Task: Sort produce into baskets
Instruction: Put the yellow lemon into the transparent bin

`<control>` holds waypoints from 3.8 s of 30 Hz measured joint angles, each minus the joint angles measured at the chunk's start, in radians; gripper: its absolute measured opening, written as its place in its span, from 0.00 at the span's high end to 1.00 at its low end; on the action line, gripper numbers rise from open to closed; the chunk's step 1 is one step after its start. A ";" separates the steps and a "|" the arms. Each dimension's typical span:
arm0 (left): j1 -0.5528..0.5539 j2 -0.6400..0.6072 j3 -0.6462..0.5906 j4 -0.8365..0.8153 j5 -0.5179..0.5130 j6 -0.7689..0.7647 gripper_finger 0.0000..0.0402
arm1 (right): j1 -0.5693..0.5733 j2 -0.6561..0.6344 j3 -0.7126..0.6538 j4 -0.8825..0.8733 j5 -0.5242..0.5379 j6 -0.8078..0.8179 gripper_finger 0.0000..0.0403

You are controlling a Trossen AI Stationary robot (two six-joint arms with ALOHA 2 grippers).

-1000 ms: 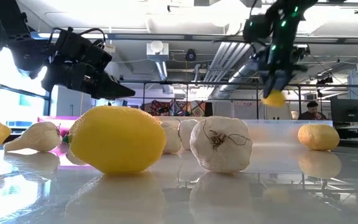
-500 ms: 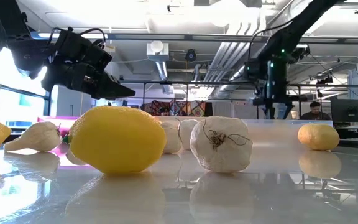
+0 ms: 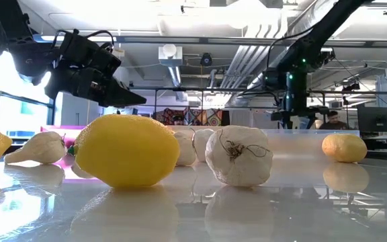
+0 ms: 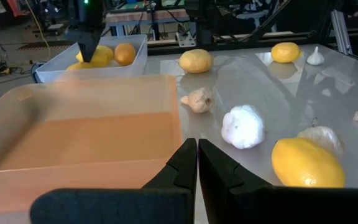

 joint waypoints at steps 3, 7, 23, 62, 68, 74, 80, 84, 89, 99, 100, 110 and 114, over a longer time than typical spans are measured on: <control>0.000 0.000 0.000 0.000 0.000 0.000 0.99 | 0.007 0.000 0.019 -0.038 0.012 -0.030 0.40; 0.000 0.000 0.000 0.000 0.000 0.000 0.99 | 0.027 0.000 0.092 -0.106 0.037 -0.069 0.34; -0.003 0.000 0.000 0.002 0.000 0.000 0.99 | 0.416 -0.254 0.067 -0.105 0.205 -0.165 0.97; -1.020 -0.247 0.641 -1.673 -0.608 -1.065 0.93 | 0.555 -0.439 -0.554 1.103 -0.052 -0.524 0.96; -1.137 -0.224 0.642 -1.726 -0.583 -1.301 0.78 | 0.555 -0.439 -0.554 1.070 -0.052 -0.526 0.96; -1.180 -0.164 0.642 -1.748 -0.639 -1.356 0.60 | 0.555 -0.438 -0.554 1.058 -0.052 -0.527 0.96; -1.179 -0.053 0.642 -1.738 -0.612 -1.364 0.46 | 0.555 -0.438 -0.553 1.056 -0.052 -0.527 0.96; -1.168 0.011 0.641 -1.670 -0.549 -1.342 0.39 | 0.555 -0.438 -0.553 1.054 -0.052 -0.527 0.96; -1.162 0.021 0.621 -1.619 -0.572 -1.329 0.37 | 0.555 -0.438 -0.553 1.051 -0.052 -0.527 0.96; -1.163 -0.011 0.498 -1.481 -0.565 -1.399 0.37 | 0.555 -0.438 -0.553 1.049 -0.051 -0.545 0.96; -1.163 -0.011 0.488 -1.469 -0.565 -1.398 0.37 | 0.555 -0.438 -0.553 1.049 -0.051 -0.545 0.96; -1.163 -0.011 0.423 -1.373 -0.589 -1.341 0.37 | 0.555 -0.438 -0.553 1.050 -0.051 -0.544 0.96; -1.152 -0.012 0.424 -1.384 -0.595 -1.277 0.42 | 0.555 -0.438 -0.553 1.050 -0.051 -0.544 0.96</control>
